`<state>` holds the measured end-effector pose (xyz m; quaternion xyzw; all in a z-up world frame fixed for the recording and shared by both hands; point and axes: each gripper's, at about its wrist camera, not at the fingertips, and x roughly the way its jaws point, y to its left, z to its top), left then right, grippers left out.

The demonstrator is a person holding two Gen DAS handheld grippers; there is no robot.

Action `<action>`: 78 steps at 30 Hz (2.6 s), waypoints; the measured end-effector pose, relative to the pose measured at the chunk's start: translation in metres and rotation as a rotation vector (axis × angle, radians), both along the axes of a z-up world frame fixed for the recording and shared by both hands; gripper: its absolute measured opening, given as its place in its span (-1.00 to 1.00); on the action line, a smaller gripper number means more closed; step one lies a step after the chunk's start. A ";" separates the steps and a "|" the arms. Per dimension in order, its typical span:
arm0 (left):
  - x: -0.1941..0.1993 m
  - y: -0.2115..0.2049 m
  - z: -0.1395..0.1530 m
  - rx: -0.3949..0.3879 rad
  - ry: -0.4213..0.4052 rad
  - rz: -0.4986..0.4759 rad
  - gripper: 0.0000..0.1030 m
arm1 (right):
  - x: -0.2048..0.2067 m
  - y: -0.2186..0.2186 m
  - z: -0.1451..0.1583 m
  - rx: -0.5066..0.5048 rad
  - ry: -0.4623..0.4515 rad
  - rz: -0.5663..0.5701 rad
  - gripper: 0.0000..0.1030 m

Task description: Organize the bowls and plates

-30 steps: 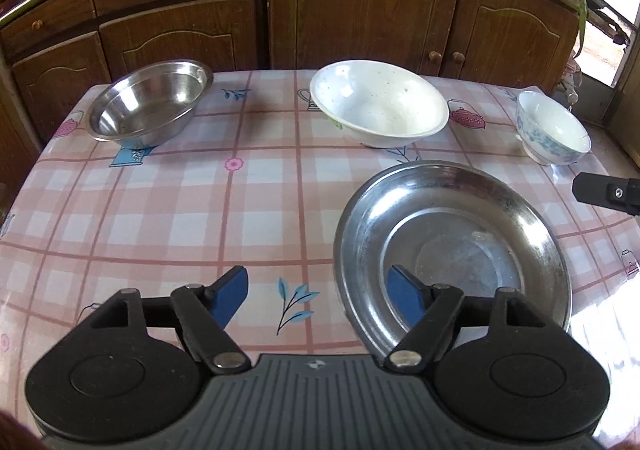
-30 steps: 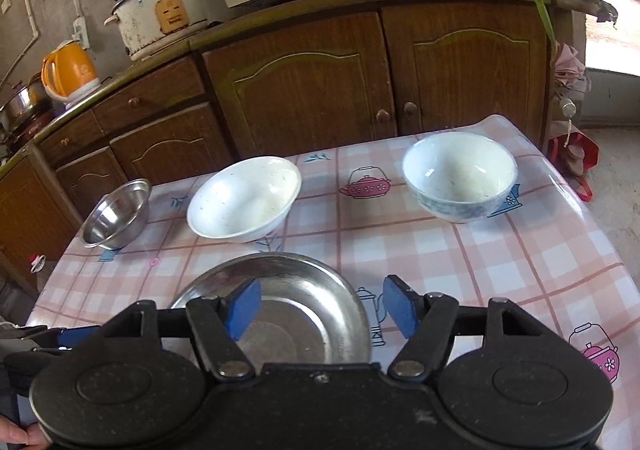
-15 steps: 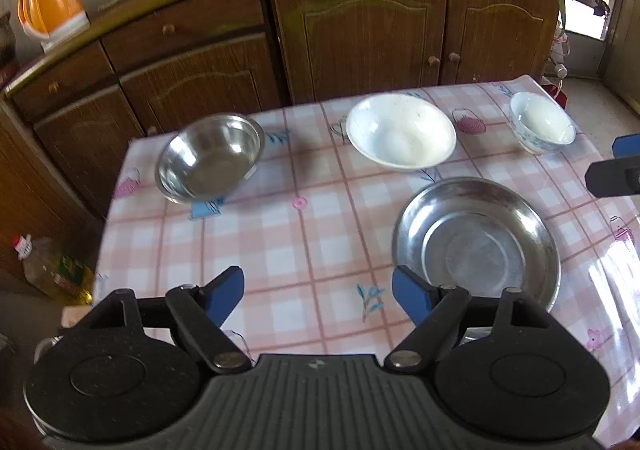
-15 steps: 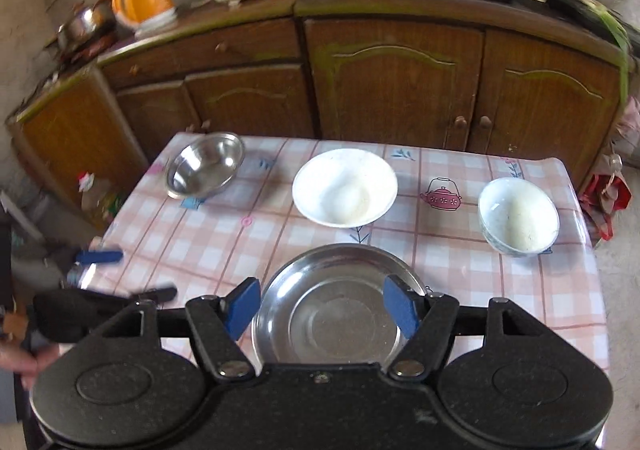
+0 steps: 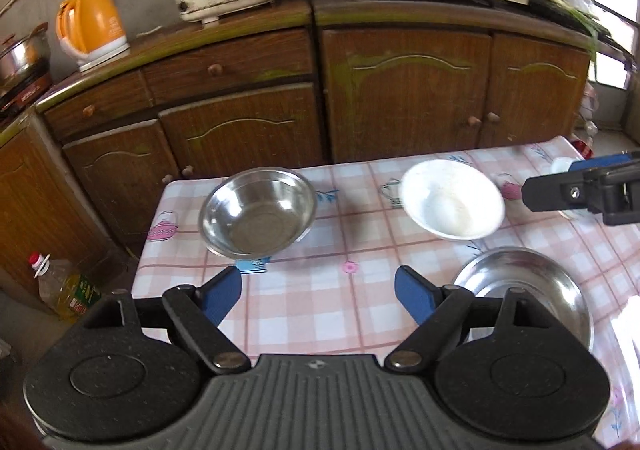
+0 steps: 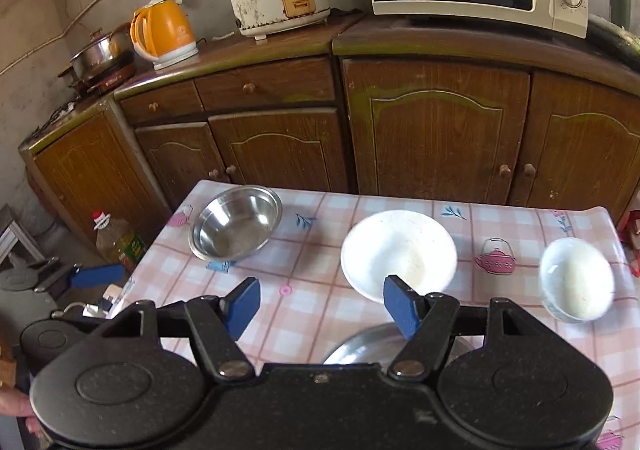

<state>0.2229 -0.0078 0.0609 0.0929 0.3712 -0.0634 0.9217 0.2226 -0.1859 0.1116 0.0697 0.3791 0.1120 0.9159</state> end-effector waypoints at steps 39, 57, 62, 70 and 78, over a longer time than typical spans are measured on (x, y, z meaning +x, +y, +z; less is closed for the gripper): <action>0.184 0.122 -0.115 -0.091 0.089 0.286 0.56 | 0.211 0.118 -0.160 0.083 0.155 0.006 0.58; 0.204 0.116 -0.133 -0.199 0.100 0.255 -0.50 | 0.227 0.127 -0.187 0.125 0.136 -0.015 -0.61; 0.192 0.112 -0.126 -0.205 0.079 0.253 -0.49 | 0.213 0.128 -0.176 0.102 0.099 -0.015 -0.61; 0.163 0.099 -0.096 -0.187 0.036 0.246 -0.48 | 0.184 0.123 -0.143 0.085 0.032 -0.011 -0.61; 0.134 0.092 -0.077 -0.184 0.028 0.238 -0.46 | 0.148 0.117 -0.116 0.050 -0.006 -0.005 -0.61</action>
